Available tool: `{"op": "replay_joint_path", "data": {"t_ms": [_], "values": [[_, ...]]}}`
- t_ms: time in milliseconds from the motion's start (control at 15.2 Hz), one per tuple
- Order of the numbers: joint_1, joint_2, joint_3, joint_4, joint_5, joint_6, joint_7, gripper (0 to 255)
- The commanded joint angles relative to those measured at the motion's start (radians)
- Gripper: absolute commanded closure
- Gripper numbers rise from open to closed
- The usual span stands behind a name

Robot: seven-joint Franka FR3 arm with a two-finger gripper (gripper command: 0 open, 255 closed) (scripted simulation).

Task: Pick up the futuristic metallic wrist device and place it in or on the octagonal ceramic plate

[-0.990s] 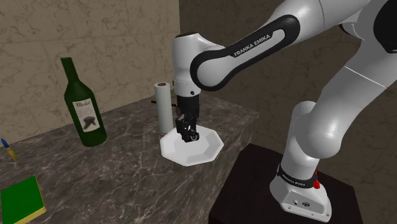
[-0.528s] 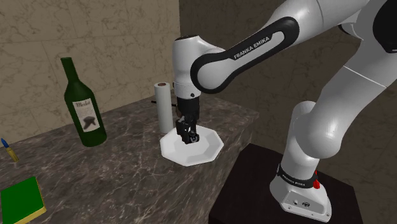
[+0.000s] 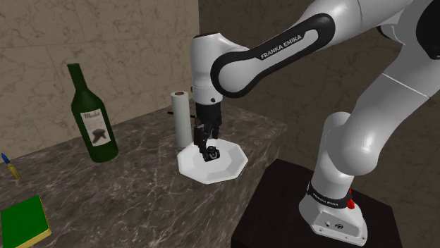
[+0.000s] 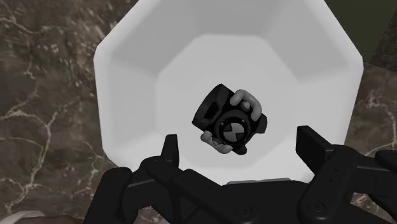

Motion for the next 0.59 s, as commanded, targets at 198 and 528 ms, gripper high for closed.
{"op": "replay_joint_path", "data": {"t_ms": [198, 528], "values": [[-0.001, -0.03, -0.009, 0.065, -0.002, -0.095, -0.004, 0], [-0.001, -0.029, -0.009, 0.065, -0.002, -0.095, -0.004, 0]]}}
